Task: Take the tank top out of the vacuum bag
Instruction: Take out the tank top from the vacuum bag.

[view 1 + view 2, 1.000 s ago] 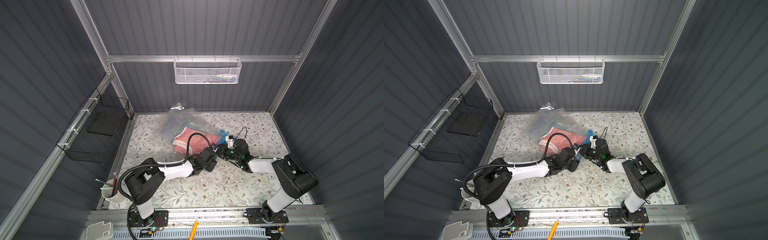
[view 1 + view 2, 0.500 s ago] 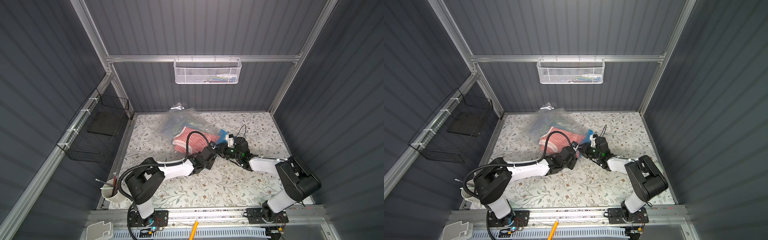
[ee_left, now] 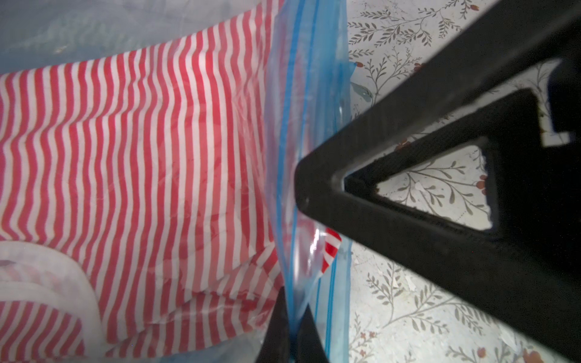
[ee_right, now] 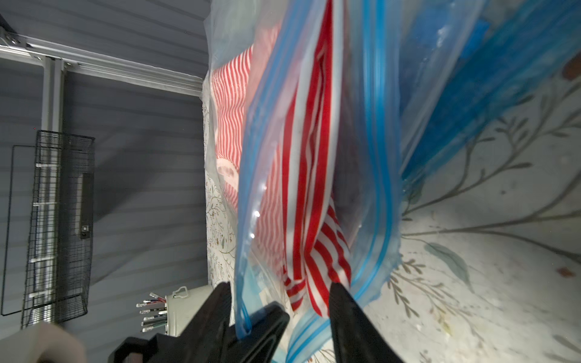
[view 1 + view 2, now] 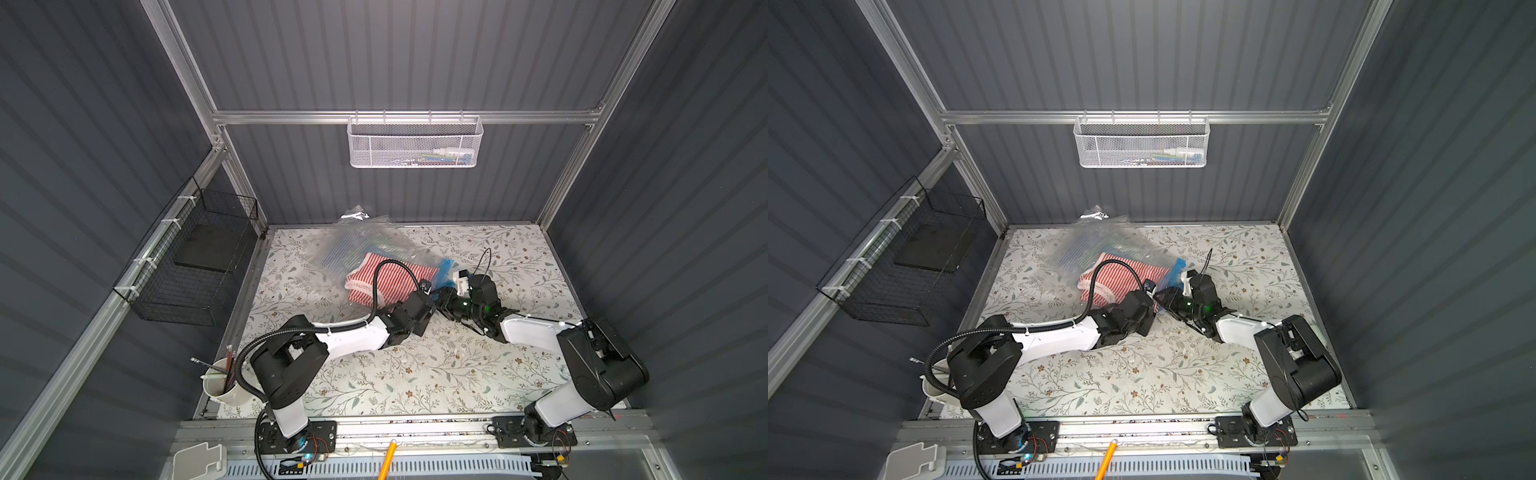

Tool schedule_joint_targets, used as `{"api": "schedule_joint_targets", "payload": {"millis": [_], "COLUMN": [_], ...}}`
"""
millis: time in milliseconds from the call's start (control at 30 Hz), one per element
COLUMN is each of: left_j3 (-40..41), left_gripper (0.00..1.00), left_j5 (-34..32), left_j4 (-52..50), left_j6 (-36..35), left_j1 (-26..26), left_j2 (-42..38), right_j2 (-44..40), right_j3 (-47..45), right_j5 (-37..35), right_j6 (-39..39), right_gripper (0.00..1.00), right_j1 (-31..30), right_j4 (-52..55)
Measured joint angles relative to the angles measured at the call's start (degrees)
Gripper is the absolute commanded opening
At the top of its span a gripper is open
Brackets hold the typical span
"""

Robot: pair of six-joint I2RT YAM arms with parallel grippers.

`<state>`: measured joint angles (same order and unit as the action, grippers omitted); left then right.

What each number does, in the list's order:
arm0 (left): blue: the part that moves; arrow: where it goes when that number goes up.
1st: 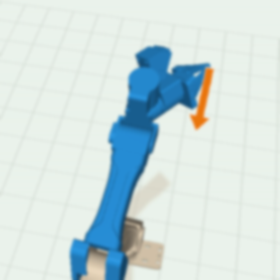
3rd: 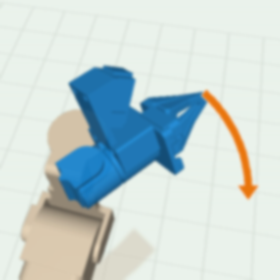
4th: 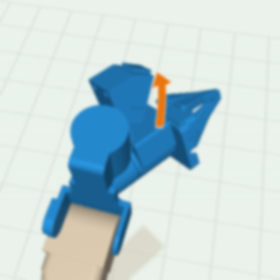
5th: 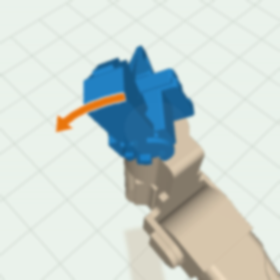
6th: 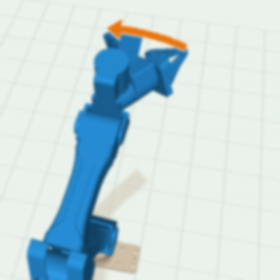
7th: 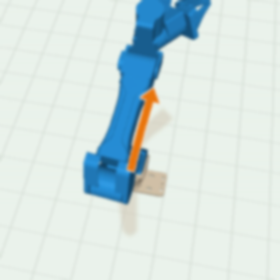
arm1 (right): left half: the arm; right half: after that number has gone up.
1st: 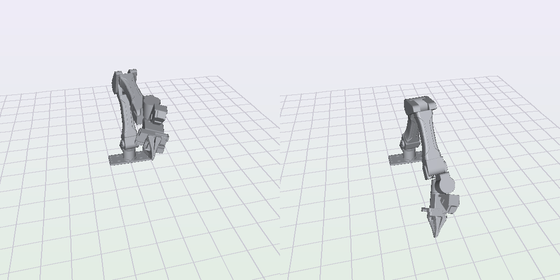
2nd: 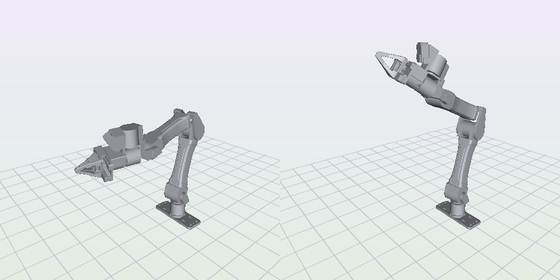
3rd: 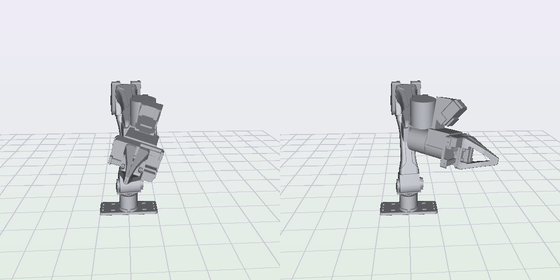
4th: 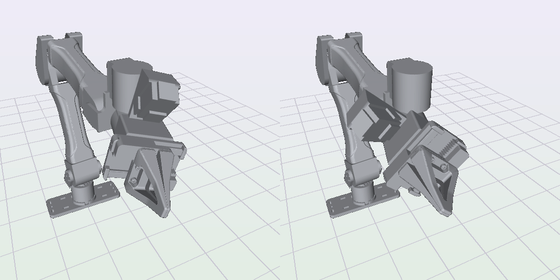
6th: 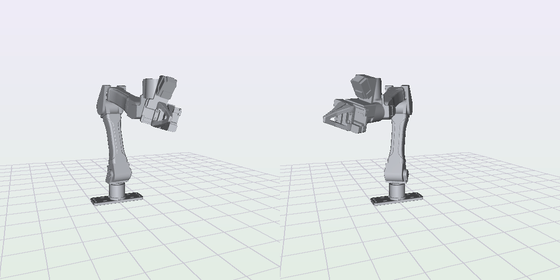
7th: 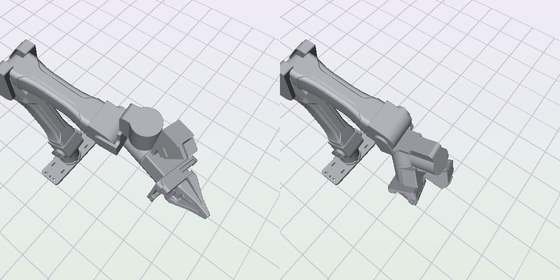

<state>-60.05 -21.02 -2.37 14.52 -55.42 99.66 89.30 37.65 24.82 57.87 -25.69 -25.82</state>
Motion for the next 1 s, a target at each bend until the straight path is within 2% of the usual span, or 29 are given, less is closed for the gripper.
{"api": "schedule_joint_targets", "payload": {"millis": [167, 300, 567, 833, 1000], "left_j3": [0.0, 0.0, 0.0, 0.0, 0.0], "left_gripper": [0.0, 0.0, 0.0, 0.0, 0.0], "left_j5": [0.0, 0.0, 0.9, 2.5, 2.8], "left_j4": [0.0, -0.2, -0.6, -0.6, -0.5], "left_j6": [0.1, 0.7, 1.2, 1.4, 1.4], "left_j1": [0.0, 0.0, 0.0, 0.1, 0.1], "left_j2": [-0.2, -0.4, -1.5, -2.5, -2.7], "right_j2": [1.0, 3.4, 4.1, 8.7, 10.7], "right_j3": [1.9, 2.8, 3.8, 5.8, 6.8], "right_j5": [-1.0, -0.9, -2.1, -1.6, -1.3], "right_j6": [-2.1, -2.4, -3.4, -3.2, -2.8], "right_gripper": [0.52, 0.47, 0.51, 0.49, 0.41], "right_j1": [0.0, 0.0, -0.2, -0.2, -0.6], "right_j4": [1.6, 1.5, 1.5, -0.7, -1.4]}}
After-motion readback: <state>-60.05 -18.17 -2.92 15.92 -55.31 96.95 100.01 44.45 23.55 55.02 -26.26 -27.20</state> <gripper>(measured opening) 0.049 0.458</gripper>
